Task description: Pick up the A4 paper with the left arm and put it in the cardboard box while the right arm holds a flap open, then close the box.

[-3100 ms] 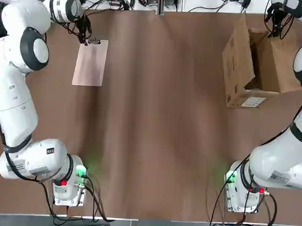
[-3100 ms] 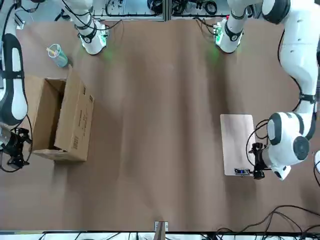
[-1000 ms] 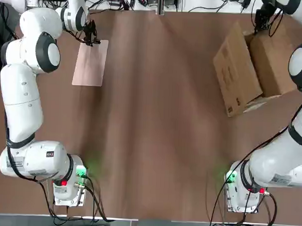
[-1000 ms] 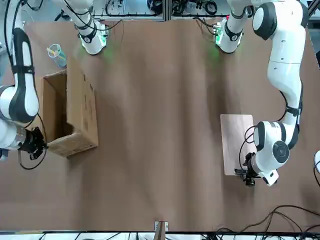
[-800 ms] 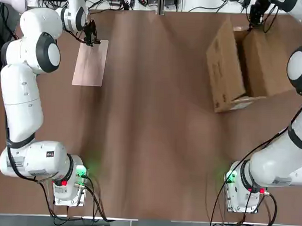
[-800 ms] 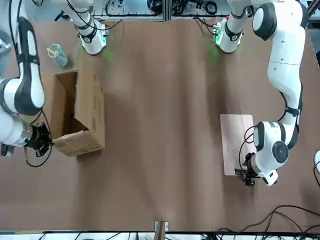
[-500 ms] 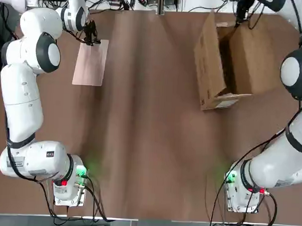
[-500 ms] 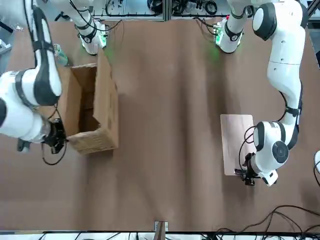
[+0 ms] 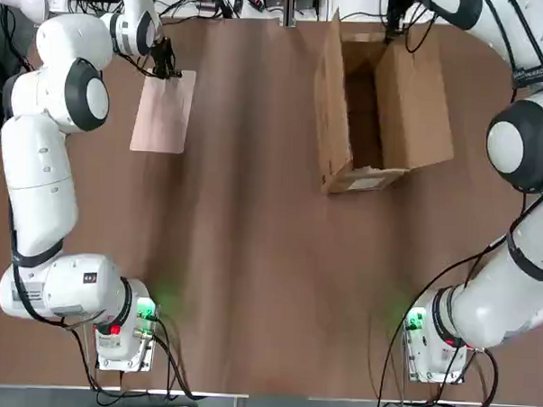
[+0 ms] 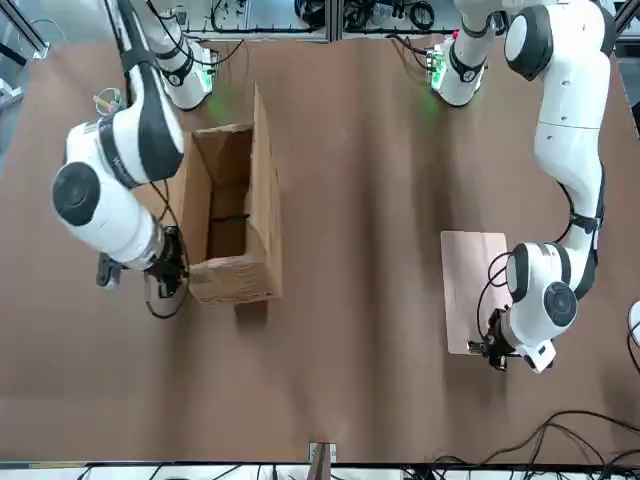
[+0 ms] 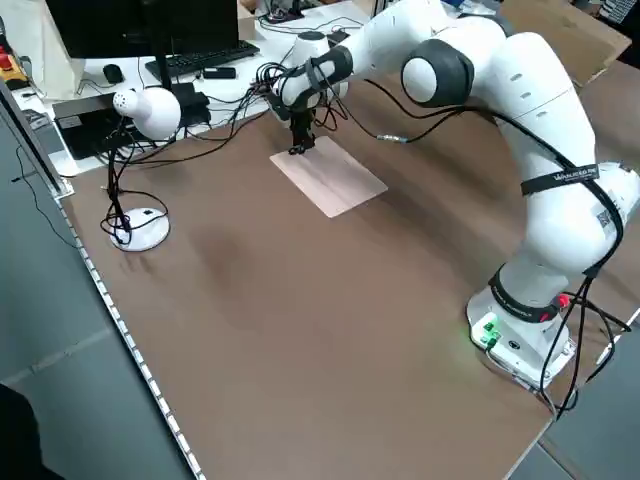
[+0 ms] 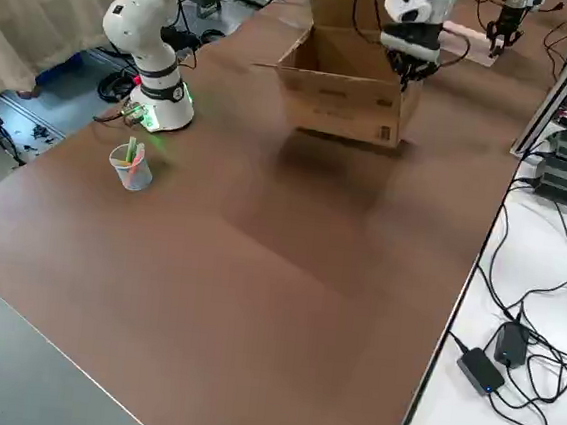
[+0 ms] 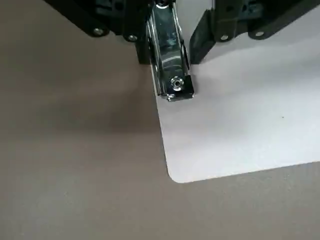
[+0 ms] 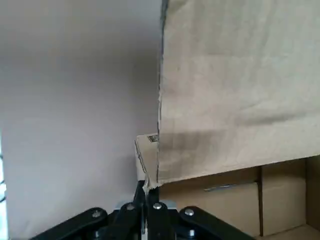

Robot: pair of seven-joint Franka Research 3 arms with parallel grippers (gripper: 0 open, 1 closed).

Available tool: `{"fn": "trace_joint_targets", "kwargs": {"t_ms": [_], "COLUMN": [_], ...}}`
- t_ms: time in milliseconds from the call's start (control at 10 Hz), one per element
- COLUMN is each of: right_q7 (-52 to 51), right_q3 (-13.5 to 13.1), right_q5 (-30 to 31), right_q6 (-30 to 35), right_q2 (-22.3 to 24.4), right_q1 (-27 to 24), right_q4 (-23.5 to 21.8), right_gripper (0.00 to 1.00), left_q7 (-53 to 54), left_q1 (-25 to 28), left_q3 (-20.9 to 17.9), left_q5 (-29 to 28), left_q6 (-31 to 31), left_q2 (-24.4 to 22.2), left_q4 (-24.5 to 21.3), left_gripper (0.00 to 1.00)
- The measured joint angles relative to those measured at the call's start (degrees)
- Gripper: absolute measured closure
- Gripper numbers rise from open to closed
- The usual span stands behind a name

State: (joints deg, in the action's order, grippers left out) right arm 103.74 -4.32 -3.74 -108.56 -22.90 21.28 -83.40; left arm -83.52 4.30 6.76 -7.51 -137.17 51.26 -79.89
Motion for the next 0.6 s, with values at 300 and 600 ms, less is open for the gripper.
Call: {"fn": "trace_joint_targets", "kwargs": {"t_ms": [300, 600], "right_q7": [8.5, 12.2], "right_q3": [0.0, -0.1], "right_q5": [-0.7, -0.7], "right_q6": [-7.9, -11.5], "right_q2": [-0.7, -3.5], "right_q1": [4.2, 6.2], "right_q4": [0.6, 1.1], "right_gripper": [0.97, 0.97], "left_q7": [0.0, 0.0], "left_q1": [-0.1, -0.1], "left_q3": [0.1, 0.1], "left_q5": [0.0, 0.0], "left_q6": [0.0, 0.1], "left_q2": [0.0, 0.0], "left_q4": [0.1, 0.2], "left_gripper": [0.7, 0.7]}}
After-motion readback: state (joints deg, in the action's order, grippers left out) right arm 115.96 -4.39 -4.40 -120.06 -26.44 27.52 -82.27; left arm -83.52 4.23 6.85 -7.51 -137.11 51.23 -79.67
